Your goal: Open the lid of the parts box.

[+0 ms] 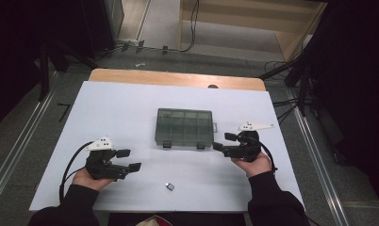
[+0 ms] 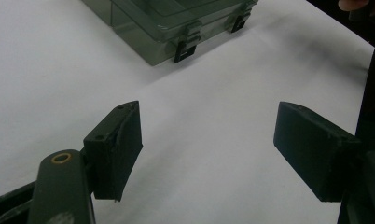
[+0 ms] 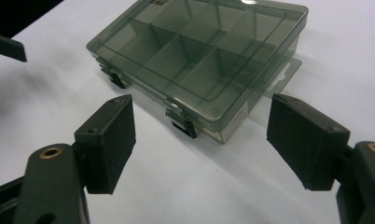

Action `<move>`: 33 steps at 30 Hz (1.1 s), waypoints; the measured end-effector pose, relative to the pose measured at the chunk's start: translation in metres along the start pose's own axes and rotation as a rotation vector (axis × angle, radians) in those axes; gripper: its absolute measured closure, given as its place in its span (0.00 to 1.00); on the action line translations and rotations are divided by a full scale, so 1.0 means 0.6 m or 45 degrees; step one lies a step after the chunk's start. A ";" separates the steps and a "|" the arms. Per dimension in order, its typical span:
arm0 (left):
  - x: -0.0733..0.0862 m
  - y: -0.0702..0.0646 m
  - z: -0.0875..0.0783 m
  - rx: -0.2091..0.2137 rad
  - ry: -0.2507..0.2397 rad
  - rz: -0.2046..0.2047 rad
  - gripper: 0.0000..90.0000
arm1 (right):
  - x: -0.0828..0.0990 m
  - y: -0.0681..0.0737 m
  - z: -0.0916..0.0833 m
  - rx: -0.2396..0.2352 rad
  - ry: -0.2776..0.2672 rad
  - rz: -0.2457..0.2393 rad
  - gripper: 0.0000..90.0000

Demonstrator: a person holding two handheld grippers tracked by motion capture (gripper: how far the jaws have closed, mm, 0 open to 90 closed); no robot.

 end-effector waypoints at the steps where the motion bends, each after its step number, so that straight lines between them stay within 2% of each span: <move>1: 0.001 0.000 0.000 -0.004 0.000 -0.001 0.27 | -0.002 -0.001 0.003 0.006 0.009 -0.001 0.25; 6: 0.004 0.000 -0.002 -0.006 0.007 0.004 0.27 | -0.011 -0.009 0.016 0.023 0.021 0.024 0.25; 13: 0.007 0.003 -0.008 -0.021 -0.002 -0.011 0.27 | -0.023 -0.012 0.025 0.054 0.023 0.002 0.26; 16: 0.007 0.003 -0.008 -0.021 -0.001 -0.011 0.27 | -0.025 -0.014 0.026 0.066 0.017 -0.018 0.37; 20: 0.007 0.003 -0.008 -0.023 -0.001 -0.009 0.27 | -0.017 -0.019 0.022 0.076 0.023 -0.032 0.64; 23: 0.008 0.003 -0.009 -0.022 -0.004 -0.010 0.27 | -0.012 -0.022 0.018 0.072 0.010 -0.020 0.76; 24: 0.008 0.003 -0.009 -0.022 -0.004 -0.010 0.27 | -0.012 -0.022 0.018 0.072 0.010 -0.020 0.76; 25: 0.008 0.003 -0.010 -0.021 -0.004 -0.012 0.27 | -0.010 -0.023 0.018 0.074 0.014 -0.023 0.81; 26: 0.008 0.003 -0.010 -0.019 -0.007 -0.010 0.27 | -0.005 -0.024 0.017 0.080 0.032 -0.028 0.90; 29: 0.009 0.002 -0.011 -0.019 -0.008 -0.005 0.27 | 0.001 -0.026 0.020 0.054 0.075 -0.040 0.97; 33: 0.009 0.002 -0.011 -0.017 -0.007 -0.003 0.27 | 0.006 -0.027 0.025 0.045 0.111 -0.032 0.97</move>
Point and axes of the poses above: each handheld gripper's, and its own axes: z roughly forward along the jaws, x roughly out of its underside, y roughly to its left, the point moved 2 cm from there along z, roughly forward along the jaws, and after that the axes turned 9 degrees about -x, right-handed, at the moved point
